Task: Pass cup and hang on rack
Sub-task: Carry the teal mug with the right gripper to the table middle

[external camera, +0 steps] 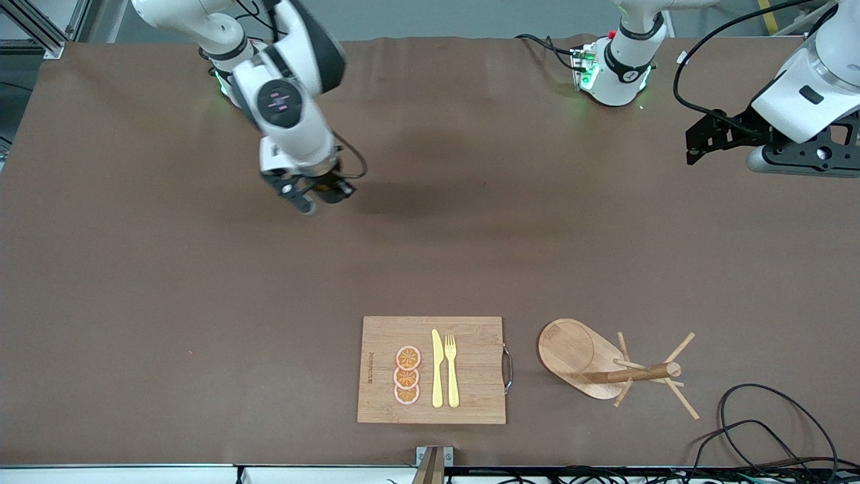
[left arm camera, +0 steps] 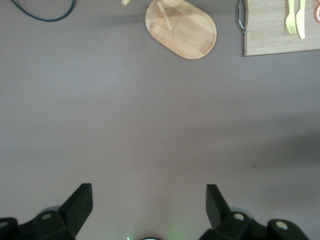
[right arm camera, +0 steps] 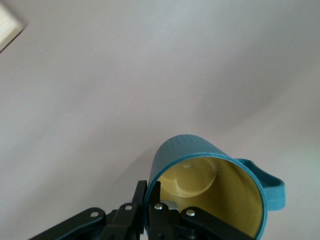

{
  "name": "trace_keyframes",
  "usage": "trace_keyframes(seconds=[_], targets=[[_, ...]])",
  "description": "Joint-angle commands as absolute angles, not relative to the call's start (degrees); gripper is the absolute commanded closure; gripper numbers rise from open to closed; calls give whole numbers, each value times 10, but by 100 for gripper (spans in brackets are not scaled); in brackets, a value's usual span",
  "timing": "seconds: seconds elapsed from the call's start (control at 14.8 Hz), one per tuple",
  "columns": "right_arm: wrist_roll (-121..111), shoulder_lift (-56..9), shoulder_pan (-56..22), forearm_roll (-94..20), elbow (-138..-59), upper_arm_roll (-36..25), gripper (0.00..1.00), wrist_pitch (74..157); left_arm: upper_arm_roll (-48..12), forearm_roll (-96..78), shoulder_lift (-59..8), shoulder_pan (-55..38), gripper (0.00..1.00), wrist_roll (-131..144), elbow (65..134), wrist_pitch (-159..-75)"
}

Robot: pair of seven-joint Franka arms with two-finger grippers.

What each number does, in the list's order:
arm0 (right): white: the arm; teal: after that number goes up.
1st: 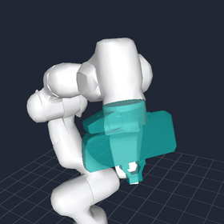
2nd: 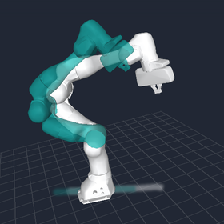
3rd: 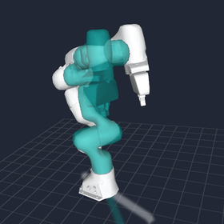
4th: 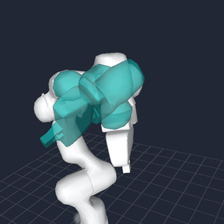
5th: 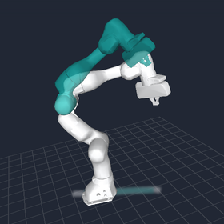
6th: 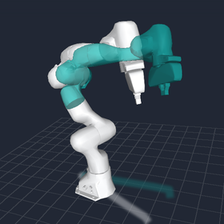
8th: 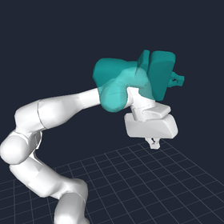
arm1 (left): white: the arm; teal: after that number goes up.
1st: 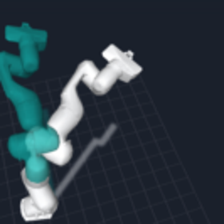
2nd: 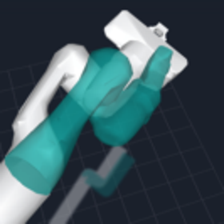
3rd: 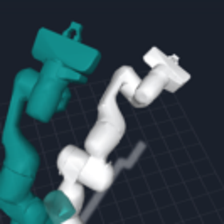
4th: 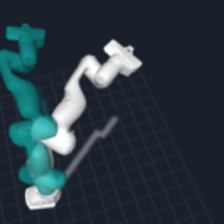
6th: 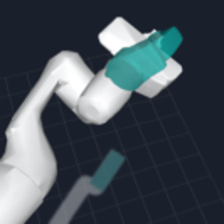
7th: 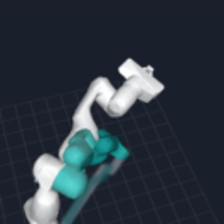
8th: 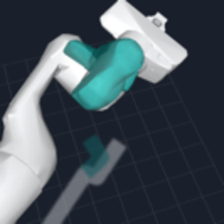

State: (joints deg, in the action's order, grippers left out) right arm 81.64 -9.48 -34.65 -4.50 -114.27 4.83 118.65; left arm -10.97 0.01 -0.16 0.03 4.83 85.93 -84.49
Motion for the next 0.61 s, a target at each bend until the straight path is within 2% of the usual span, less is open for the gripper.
trace_keyframes(seconds=[0.0,0.27,0.54], targets=[[965,-226,-419,-58,-997,42,100,1168,-114,10,-4,4,0,51,853,-838],[1082,-317,-446,-83,-873,42,100,1172,-115,10,-4,4,0,51,853,-838],[1173,-362,-470,-79,-830,41,100,1203,-114,10,-4,4,0,50,853,-838]])
